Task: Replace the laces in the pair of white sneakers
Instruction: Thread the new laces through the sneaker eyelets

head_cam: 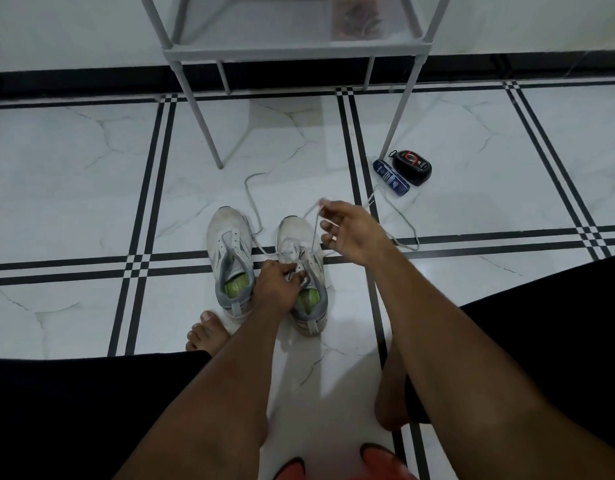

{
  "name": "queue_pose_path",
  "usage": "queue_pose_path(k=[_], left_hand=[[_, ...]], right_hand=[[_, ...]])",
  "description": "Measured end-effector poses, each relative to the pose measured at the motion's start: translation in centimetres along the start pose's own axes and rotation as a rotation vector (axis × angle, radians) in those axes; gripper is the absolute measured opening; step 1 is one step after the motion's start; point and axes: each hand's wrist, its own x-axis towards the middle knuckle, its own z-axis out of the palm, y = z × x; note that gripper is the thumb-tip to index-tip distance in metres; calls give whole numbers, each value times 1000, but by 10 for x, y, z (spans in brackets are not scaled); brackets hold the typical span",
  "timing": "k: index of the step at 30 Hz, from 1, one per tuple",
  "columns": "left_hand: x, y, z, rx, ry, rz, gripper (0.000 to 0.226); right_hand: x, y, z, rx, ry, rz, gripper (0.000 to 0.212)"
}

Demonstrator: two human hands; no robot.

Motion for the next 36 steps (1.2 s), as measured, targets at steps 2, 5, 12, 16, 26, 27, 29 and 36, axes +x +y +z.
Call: queue_pose_path(k=[2, 5, 12, 16, 26, 27, 29, 36], left_hand=[[1, 2, 0, 12, 1, -2, 42], [0, 3, -2, 24, -1, 6, 43], [2, 3, -2, 66, 10, 21, 41], [1, 4, -3, 92, -4, 32, 41], [7, 14, -8, 114, -75, -48, 26], [6, 18, -11, 137, -89, -61, 24], [7, 27, -17, 228, -115, -77, 21], [19, 74, -47, -275, -77, -307, 33]], right_hand=[[2, -10, -4, 93, 77, -28, 13], [13, 27, -10, -503, 390, 60, 41], [20, 87, -9, -925, 370, -135, 35], [15, 72, -5, -754, 312, -76, 22], [-23, -48, 20, -451, 109, -186, 30], [-27, -49, 22, -465, 92, -179, 31], [-31, -47, 30, -469, 45, -164, 34], [-47, -68, 48, -449, -80, -199, 33]])
